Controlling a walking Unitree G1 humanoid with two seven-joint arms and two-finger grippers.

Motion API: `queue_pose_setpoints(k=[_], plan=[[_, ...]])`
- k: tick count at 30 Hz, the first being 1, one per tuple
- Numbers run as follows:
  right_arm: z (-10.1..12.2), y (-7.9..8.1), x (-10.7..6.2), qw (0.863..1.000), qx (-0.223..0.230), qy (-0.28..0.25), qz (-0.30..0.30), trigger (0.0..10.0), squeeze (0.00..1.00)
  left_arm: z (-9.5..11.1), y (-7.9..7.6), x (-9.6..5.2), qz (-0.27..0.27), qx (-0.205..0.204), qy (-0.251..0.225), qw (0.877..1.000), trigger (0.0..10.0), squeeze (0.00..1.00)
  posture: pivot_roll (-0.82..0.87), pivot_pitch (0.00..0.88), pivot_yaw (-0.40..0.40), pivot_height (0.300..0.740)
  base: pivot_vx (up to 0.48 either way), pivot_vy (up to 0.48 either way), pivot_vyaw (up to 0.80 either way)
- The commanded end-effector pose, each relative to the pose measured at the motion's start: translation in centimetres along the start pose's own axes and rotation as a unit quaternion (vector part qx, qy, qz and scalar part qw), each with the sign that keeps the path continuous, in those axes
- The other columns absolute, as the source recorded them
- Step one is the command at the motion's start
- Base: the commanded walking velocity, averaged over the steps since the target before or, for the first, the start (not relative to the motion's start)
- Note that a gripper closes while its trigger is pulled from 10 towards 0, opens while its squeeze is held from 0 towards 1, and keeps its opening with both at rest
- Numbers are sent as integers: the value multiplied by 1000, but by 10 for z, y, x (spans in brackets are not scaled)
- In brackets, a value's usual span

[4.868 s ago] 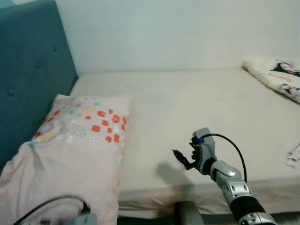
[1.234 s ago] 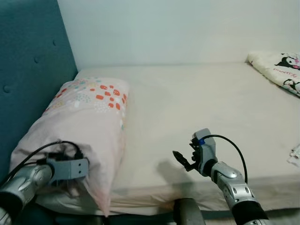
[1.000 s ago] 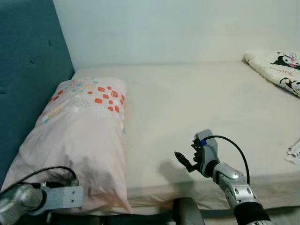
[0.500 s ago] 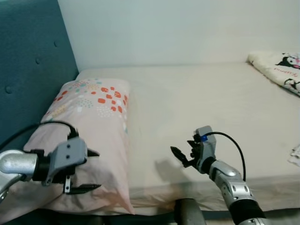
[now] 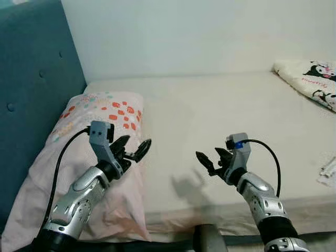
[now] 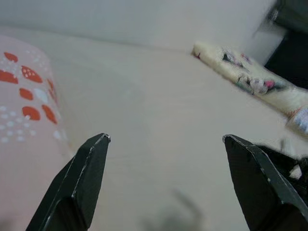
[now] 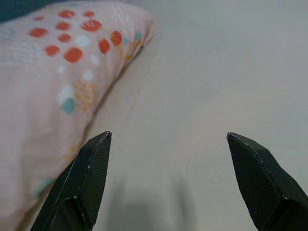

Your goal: Clean up the room

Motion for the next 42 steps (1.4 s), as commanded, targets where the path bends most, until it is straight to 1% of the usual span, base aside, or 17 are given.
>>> queue_pose_setpoints(k=[1, 2, 5, 9, 10, 12, 15, 18, 20, 25, 26, 35, 37, 38, 40, 41, 42], plan=[[3, 4, 4, 1000, 6, -8, 10, 10000, 0, -2, 6, 1, 17, -1, 6, 1000, 10000, 0, 30, 0, -30, 605, 0, 0, 0], [3, 4, 4, 1000, 6, -8, 10, 10000, 0, -2, 6, 1, 17, -1, 6, 1000, 10000, 0, 30, 0, -30, 605, 0, 0, 0], [0, 9, 5, 1000, 12, -10, 14, 10000, 0, -2, 22, 4, 71, 17, 14, 997, 10000, 0, 32, 0, -21, 620, -320, 0, 0], [-2, 11, 5, 1000, 15, -9, 16, 10000, 0, -2, 25, 4, 85, 23, 16, 996, 10000, 0, 33, 0, -19, 630, -120, 0, 0], [-3, 12, 5, 1000, 17, -10, 17, 10000, 0, -5, 26, 4, 92, 16, 31, 995, 10000, 0, 34, 0, -17, 635, 0, 0, 0], [-5, 13, 5, 1000, 19, -9, 19, 10000, 0, -4, 22, 4, 88, 21, 17, 996, 10000, 0, 32, 0, -15, 645, -281, 0, 0], [-6, 15, 6, 1000, 19, -6, 21, 10000, 0, -12, 19, 4, 88, 31, 37, 995, 10000, 0, 31, 0, -15, 655, 0, 0, 0], [-8, 17, 6, 1000, 19, -5, 24, 10000, 0, -16, 12, 4, 73, 29, 35, 996, 10000, 0, 32, 0, -16, 670, 0, 0, 0], [-8, 17, 6, 1000, 20, -5, 23, 10000, 0, -19, 12, 3, 75, 29, 38, 996, 10000, 0, 34, 0, -15, 675, 0, 0, 0], [-7, 15, 6, 1000, 20, -6, 19, 10000, 0, -29, 16, -1, 88, 29, 52, 994, 10000, 0, 35, 0, -16, 690, 0, 0, 0], [-7, 14, 6, 1000, 20, -6, 18, 10000, 0, -33, 21, -5, 100, 31, 55, 993, 10000, 0, 38, 0, -18, 700, 0, 0, 0], [-10, 12, 6, 1000, 24, -1, 15, 10000, 0, -42, 31, -12, 116, 31, 62, 991, 10000, 0, 43, 0, -23, 730, 0, 0, 0], [-16, 11, 5, 1000, 23, 10, 9, 10000, 0, -61, 45, -28, 143, 14, 82, 986, 10000, 0, 44, 0, -20, 740, 0, -154, 0], [-16, 11, 5, 1000, 23, 10, 9, 10000, 0, -61, 45, -28, 143, 14, 82, 986, 10000, 0, 44, 0, -20, 740, 0, -307, 0], [-24, 12, 3, 1000, -1, 28, 10, 10000, 0, -82, 59, -46, 175, 18, 116, 978, 10000, 0, 43, 0, -20, 740, 0, -480, 0], [-24, 12, 3, 1000, -1, 28, 10, 10000, 0, -82, 59, -46, 175, 18, 116, 978, 10000, 0, 43, 0, -20, 740, 0, -480, 0], [-28, 12, 3, 999, -8, 37, 6, 10000, 0, -90, 63, -54, 185, 19, 128, 974, 10000, 0, 43, 0, -20, 740, 0, -480, 0]])
Point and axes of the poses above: a point about 5 cm out from each wrist's last joint towards the gripper, its own x axis pointing out of the wrist towards the gripper, its own z axis along the axis of the wrist's last joint, y = z × x, the point moved 3 cm from there along x, pointing out of the wrist towards the gripper, and after that the axes turned 3 degrees about x, right-handed, at the moved point
